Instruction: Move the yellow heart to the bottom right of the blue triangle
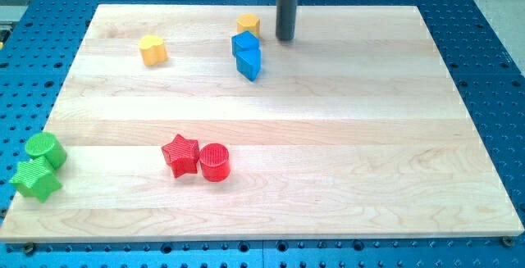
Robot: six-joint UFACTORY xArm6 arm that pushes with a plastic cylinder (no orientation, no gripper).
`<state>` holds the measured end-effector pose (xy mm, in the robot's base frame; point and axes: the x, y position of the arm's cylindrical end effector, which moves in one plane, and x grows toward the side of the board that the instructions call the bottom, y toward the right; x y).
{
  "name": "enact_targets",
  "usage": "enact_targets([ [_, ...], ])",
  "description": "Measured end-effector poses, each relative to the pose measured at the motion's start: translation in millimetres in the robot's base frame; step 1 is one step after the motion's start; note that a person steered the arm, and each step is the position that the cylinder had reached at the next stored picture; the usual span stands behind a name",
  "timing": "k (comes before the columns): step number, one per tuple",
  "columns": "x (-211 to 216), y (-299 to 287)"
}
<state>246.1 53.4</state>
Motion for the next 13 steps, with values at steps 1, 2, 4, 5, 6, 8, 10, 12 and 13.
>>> enact_targets([
  [1, -53.4, -12.4],
  [2, -53.7, -61.5],
  [4, -49.7, -148.0],
  [5, -28.4, -197.2],
  [6, -10.0, -239.6],
  [8, 114.2, -218.4],
  [10, 155.7, -227.9],
  [12, 145.3, -246.6],
  [13, 133.6, -245.1],
])
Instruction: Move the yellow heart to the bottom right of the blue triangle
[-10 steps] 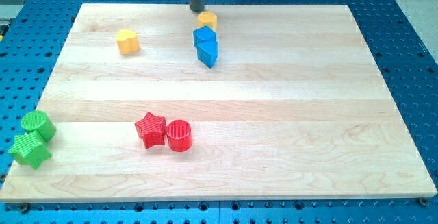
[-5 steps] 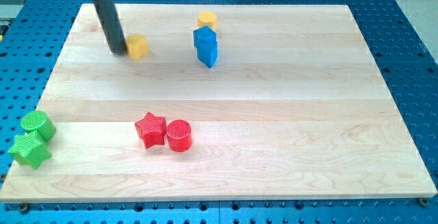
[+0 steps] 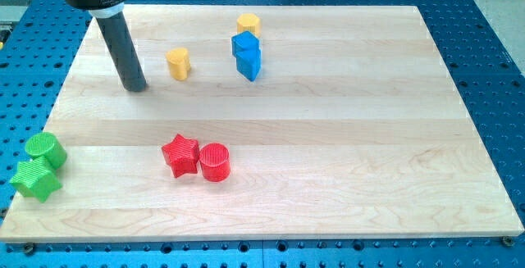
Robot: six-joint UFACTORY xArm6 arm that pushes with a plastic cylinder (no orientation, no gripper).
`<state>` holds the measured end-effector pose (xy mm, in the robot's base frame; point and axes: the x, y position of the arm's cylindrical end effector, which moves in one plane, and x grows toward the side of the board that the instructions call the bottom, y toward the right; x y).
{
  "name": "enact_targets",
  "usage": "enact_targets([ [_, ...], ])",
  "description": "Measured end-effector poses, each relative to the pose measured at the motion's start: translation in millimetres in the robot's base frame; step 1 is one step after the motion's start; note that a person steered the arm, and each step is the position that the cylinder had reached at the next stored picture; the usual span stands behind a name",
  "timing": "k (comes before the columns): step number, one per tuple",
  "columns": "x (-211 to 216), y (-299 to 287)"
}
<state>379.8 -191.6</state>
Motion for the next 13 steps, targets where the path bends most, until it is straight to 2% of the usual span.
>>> enact_targets([
  [1, -19.0, -6.9],
  [3, -31.8, 40.8],
  [4, 3.0, 70.8],
  [5, 31.9, 62.3],
  [7, 19.8, -14.0],
  [8, 12.1, -15.9],
  [9, -4.0, -1.3],
  [11, -25.7, 80.5],
  [12, -4.8, 129.0],
  [13, -0.1, 130.3],
])
